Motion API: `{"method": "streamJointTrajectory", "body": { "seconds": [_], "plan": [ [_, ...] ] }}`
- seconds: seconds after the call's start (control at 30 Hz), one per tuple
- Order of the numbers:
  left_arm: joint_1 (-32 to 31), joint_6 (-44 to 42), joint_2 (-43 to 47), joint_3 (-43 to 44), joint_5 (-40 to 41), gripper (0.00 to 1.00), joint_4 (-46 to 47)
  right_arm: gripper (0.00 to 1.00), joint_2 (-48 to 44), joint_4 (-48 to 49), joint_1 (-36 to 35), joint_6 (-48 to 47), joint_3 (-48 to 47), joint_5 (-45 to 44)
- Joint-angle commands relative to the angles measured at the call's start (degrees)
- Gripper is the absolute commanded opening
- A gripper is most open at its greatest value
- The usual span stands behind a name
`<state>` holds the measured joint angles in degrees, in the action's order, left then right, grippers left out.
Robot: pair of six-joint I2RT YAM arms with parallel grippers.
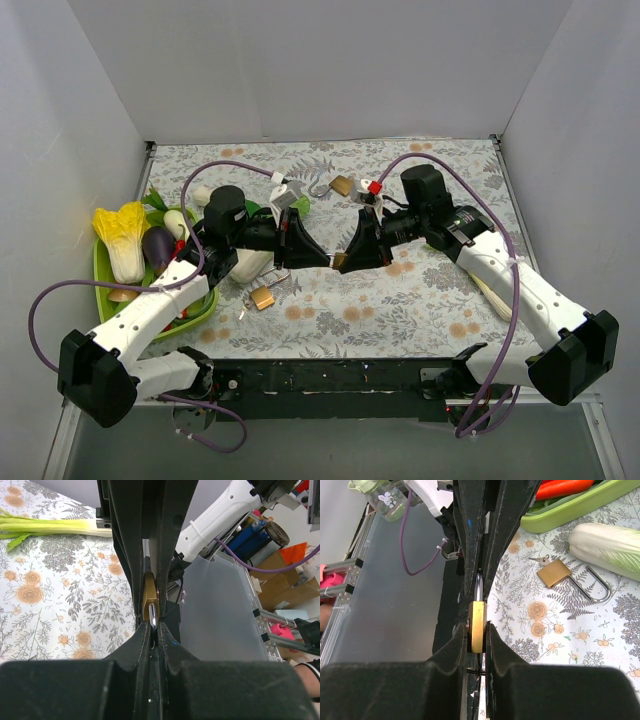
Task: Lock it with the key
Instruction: Lock the lock.
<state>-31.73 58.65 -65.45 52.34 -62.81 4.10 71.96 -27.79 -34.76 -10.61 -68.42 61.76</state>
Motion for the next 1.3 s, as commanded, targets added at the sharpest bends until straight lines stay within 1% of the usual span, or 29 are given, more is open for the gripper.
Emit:
{"method": "streamJointTrajectory", "body": {
  "seconds": [0.0, 0.03, 0.07, 0.1, 0.13, 0.17, 0.2, 0.23, 0.3, 0.37, 0.4, 0.47, 0.6, 0.67, 0.73, 0.8, 1.27],
  "plan": [
    [0.0, 2.0, 0.4, 1.5, 1.5, 0.00, 2.3, 0.01, -1.0, 3.2, -0.6, 0.8, 0.0, 1.8],
    [-0.1, 2.4, 0.4, 1.3, 1.6, 0.00, 2.4, 0.01, -1.0, 2.9, -0.6, 0.9, -0.5, 1.8],
    [0.0, 3.0, 0.5, 1.3, 2.0, 0.00, 2.1, 0.05, -0.5, 2.3, -0.5, 0.8, -0.9, 1.7],
    [0.1, 3.3, 0.7, 1.3, 2.2, 0.00, 1.7, 0.28, -0.3, -1.0, -0.3, 0.2, -1.7, 1.5],
    [0.3, 3.0, 0.8, 1.0, 2.2, 0.00, 0.3, 0.38, 0.4, -2.8, 0.2, -0.5, -3.4, 1.4],
    [0.5, 2.8, 0.9, 0.8, 2.0, 0.00, -0.1, 0.44, 0.8, -4.9, 0.8, -1.2, -4.2, 1.5],
    [1.1, 2.4, 1.5, 0.4, 1.7, 0.00, -0.4, 0.55, 1.0, -6.6, 1.5, -2.6, -4.8, 2.0],
    [1.6, 1.6, 1.8, 0.0, 1.5, 0.00, -1.2, 0.58, 1.2, -9.9, 3.4, -3.6, -5.2, 2.3],
    [2.6, 1.6, 2.3, -0.8, 0.8, 0.00, -1.3, 0.62, 1.6, -12.9, 5.2, -6.9, -6.6, 2.7],
    [3.0, 1.4, 2.6, -0.7, -0.1, 0.00, -1.5, 0.62, 2.4, -18.3, 7.8, -9.5, -8.2, 3.2],
    [3.1, 1.1, 2.7, -0.7, -0.3, 0.00, -1.6, 0.61, 2.8, -20.3, 8.3, -12.6, -8.8, 3.6],
    [3.0, 0.5, 2.8, -0.6, -0.9, 0.00, -1.8, 0.59, 3.7, -24.5, 8.6, -15.0, -10.0, 3.8],
    [3.0, -0.8, 2.4, -0.2, -1.8, 0.00, -2.5, 0.51, 4.3, -24.2, 8.7, -15.1, -9.8, 5.9],
    [3.0, -1.0, 2.3, -0.2, -1.7, 0.00, -2.7, 0.50, 4.8, -23.4, 8.5, -13.7, -9.8, 6.4],
    [3.0, -0.9, 2.2, 0.0, -1.2, 0.00, -2.9, 0.43, 5.3, -21.7, 8.4, -12.4, -9.7, 7.1],
    [3.0, -0.7, 1.8, 0.0, -1.4, 0.00, -2.9, 0.40, 5.7, -20.7, 8.0, -10.7, -10.0, 7.0],
    [2.8, -1.6, 1.4, -0.1, -1.7, 0.00, -3.2, 0.36, 8.1, -19.0, 5.1, -8.0, -10.5, 7.9]
  ]
}}
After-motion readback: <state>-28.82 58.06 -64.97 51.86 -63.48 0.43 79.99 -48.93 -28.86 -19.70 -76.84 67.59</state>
